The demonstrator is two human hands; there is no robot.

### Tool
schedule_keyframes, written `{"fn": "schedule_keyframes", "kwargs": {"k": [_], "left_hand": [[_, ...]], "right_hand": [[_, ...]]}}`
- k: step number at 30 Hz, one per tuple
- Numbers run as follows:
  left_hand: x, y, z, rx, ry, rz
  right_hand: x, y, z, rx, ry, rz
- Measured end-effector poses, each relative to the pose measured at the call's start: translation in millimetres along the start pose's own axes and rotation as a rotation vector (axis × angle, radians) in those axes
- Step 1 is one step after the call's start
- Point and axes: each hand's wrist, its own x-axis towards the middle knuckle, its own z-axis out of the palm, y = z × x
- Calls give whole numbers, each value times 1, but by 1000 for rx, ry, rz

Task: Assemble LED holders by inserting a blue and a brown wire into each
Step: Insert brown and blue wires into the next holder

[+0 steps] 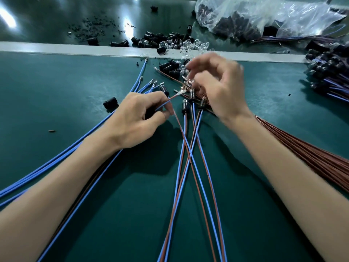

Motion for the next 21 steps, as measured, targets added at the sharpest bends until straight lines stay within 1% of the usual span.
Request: {"fn": "schedule_keyframes", "kwargs": {"k": [1, 2, 4, 6, 7, 9, 11, 14, 16, 18, 19, 21], "left_hand": [[0, 0, 0, 19, -3, 9], [0, -1, 1, 33, -6, 11], [0, -1, 1, 43, 0, 1], [-1, 0, 1, 39, 10, 1], [-1, 2, 1, 38, 15, 4], [-1, 2, 1, 39, 17, 1], [-1, 1, 0, 64, 17, -4], [-1, 0, 1, 89, 23, 12], [-1, 0, 1, 100, 30, 25], [-1, -1, 1, 91, 37, 22], [-1, 0, 1, 77, 40, 20], [0, 0, 1, 54, 52, 21]], "right_hand": [[15, 0, 0, -143, 44, -10], [29, 1, 1, -318, 41, -26], [50, 5, 9, -629, -106, -16], [58, 10, 20, -797, -232, 51], [59, 12, 25, -842, -249, 88], [59, 13, 32, -899, -229, 130], [61, 15, 35, -945, -205, 125], [62, 19, 34, -1000, -201, 58], [59, 23, 32, -994, -197, 9], [54, 25, 30, -954, -147, -59], [52, 24, 27, -900, -92, -118], [44, 18, 20, -684, 17, -208]]}}
